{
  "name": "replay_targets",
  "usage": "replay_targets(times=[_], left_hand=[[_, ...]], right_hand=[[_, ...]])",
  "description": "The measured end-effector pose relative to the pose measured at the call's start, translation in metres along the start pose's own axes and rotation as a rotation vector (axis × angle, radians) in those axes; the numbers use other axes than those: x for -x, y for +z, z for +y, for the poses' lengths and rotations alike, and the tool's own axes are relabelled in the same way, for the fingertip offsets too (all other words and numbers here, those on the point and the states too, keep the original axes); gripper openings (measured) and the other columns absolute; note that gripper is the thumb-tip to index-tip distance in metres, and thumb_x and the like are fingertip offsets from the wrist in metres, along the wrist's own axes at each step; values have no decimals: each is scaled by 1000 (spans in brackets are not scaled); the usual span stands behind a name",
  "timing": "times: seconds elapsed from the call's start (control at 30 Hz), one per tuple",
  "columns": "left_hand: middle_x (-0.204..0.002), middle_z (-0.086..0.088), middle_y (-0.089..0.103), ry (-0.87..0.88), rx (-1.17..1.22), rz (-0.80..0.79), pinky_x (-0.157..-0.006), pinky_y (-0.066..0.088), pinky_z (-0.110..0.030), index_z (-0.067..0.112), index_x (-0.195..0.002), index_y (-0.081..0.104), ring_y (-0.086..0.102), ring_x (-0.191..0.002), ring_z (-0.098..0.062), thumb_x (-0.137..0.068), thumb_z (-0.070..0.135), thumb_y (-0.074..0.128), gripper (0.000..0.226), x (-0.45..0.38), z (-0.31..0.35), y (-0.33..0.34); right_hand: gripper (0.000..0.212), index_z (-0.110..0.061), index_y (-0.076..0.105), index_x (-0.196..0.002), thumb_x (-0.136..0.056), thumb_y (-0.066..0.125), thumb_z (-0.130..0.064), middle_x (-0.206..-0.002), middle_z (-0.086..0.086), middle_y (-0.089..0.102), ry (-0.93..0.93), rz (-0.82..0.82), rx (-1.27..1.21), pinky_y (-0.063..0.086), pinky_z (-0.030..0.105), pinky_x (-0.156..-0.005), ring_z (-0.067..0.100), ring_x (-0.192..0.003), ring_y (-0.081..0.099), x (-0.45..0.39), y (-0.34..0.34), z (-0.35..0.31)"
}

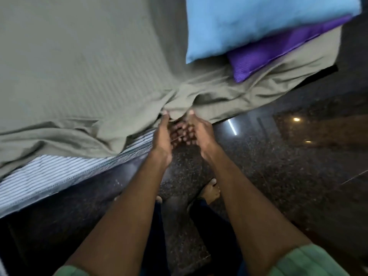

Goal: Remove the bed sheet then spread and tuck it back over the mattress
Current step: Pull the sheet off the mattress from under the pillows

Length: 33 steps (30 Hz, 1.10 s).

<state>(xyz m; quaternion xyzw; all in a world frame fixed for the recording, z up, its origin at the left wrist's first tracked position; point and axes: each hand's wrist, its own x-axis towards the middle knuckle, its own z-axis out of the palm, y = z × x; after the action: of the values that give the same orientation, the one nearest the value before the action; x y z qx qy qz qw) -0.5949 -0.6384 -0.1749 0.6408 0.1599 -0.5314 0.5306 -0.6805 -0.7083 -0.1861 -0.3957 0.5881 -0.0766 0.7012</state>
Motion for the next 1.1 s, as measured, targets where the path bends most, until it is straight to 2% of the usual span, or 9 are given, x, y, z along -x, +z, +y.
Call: replay_targets(times=[0.07, 0.13, 0.27, 0.47, 0.6, 0.77, 0.9, 1.0, 1.1], left_hand=[[-76, 0, 75, 74, 58, 162, -43, 39, -19, 5, -108, 72, 62, -52, -7, -105, 35, 52, 36, -14, 7, 24], [-72, -2, 74, 40, -76, 176, -40, 34, -19, 11, -96, 68, 62, -57, -15, -107, 45, 44, 43, -21, 14, 42], [-93, -15, 78, -288, -795, -246, -60, 44, -25, 10, -101, 72, 70, -73, -26, -94, 82, 16, 91, -17, 5, 101], [-79, -2, 75, 321, -756, -225, -56, 47, -23, 19, -91, 75, 61, -56, -9, -103, 27, 55, 24, -32, -19, 227], [-80, 14, 75, 503, -866, -202, -81, 61, -39, 39, -80, 73, 71, -73, -10, -90, 42, 52, 24, -55, -20, 289], [-80, 10, 76, 562, -790, -219, -81, 60, -48, 34, -85, 74, 73, -79, -14, -96, 60, 43, 42, -72, -16, 353], [-91, 10, 75, 704, -876, -170, -81, 59, -44, 29, -98, 73, 70, -87, -10, -99, 56, 46, 38, -71, -13, 396], [-101, 13, 66, 948, -981, -55, -85, 55, -39, 27, -103, 68, 63, -94, -11, -95, 49, 56, 26, -60, -6, 435], [-109, 12, 60, 1179, -1152, 15, -87, 45, -32, 32, -106, 65, 55, -102, -10, -88, 44, 66, 23, -51, 5, 478]], right_hand=[[47, -10, 68, -79, -104, 54, -47, -64, 10, 62, 76, 157, 62, 36, 22, -42, 17, -45, 51, -16, -50, 0], [42, -11, 64, -78, -104, 54, -42, -63, 8, 60, 118, 271, 76, 33, 21, -39, 16, -44, 49, -31, -95, -10], [35, -7, 65, -88, -104, 51, -35, -63, 6, 61, 114, 328, 158, 38, 22, -40, 18, -45, 52, -62, -170, -47], [47, -3, 72, -99, -104, 45, -42, -83, 14, 74, 93, 354, 280, 57, 36, -53, 28, -59, 69, -97, -218, -85], [66, -4, 63, -133, -101, 43, -58, -132, 23, 64, 115, 541, 386, 51, 43, -98, 40, -118, 63, -117, -257, -102], [75, -9, 50, -142, -93, 55, -66, -142, 21, 58, 145, 734, 165, 44, 42, -104, 39, -130, 56, -163, -315, -144], [43, -10, 66, -123, -100, 56, -45, -126, 17, 68, 78, 605, 289, 48, 35, -90, 36, -118, 63, -187, -351, -162], [16, -17, 70, -93, -97, 54, -19, -90, 5, 71, -331, 210, 286, 49, 30, -74, 12, -88, 67, -165, -346, -166], [15, 3, 61, -110, -99, 51, 4, -101, 13, 66, -421, -130, 8, 53, 22, -83, 1, -93, 64, -148, -359, -157]])
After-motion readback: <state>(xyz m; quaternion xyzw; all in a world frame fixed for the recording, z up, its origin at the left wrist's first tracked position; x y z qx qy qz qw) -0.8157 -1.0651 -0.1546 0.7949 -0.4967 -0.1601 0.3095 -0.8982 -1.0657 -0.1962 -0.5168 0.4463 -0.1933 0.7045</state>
